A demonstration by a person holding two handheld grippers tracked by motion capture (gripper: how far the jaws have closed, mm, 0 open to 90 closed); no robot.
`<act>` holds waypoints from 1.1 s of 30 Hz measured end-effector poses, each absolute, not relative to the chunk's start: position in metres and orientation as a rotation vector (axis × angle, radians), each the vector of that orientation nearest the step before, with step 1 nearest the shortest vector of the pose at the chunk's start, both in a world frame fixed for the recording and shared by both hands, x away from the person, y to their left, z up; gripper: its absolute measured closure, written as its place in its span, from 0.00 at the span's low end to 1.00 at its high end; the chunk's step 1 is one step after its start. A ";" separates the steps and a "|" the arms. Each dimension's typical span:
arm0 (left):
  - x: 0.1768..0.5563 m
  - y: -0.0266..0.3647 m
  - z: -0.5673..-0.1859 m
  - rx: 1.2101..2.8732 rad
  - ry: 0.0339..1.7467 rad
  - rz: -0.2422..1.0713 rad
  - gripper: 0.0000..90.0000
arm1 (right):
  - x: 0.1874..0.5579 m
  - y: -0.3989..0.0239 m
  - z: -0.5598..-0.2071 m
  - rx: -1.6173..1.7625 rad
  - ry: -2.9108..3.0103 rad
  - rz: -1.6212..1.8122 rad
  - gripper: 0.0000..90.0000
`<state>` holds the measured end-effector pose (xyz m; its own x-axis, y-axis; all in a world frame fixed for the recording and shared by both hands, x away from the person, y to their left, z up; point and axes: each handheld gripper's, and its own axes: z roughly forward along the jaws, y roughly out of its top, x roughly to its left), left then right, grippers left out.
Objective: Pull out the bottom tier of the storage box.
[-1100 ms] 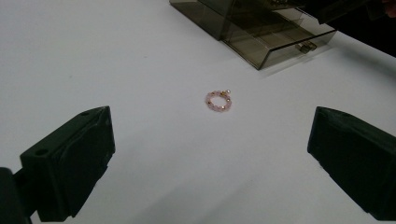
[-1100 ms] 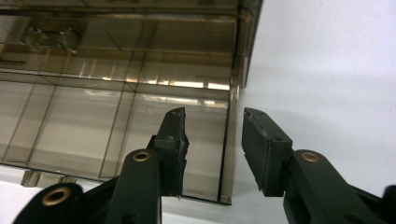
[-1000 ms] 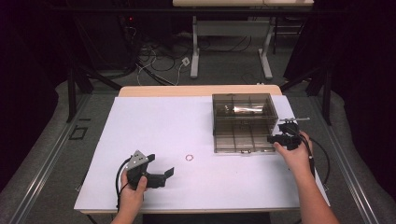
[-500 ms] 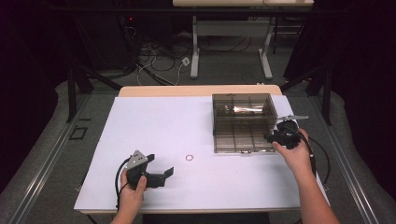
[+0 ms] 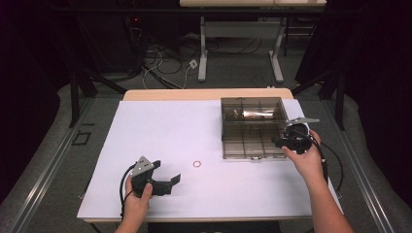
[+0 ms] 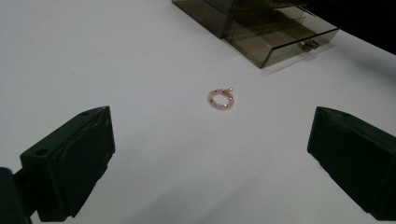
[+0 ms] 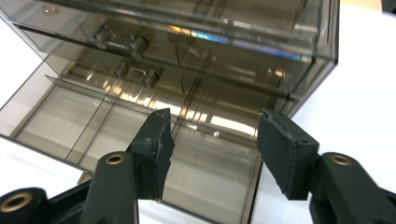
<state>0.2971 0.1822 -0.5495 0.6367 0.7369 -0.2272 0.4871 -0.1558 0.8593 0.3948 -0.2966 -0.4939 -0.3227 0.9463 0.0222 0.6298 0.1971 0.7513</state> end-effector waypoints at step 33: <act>0.296 0.182 -0.548 1.826 0.961 0.305 0.01 | 0.374 -0.243 -0.481 1.222 2.179 1.140 0.39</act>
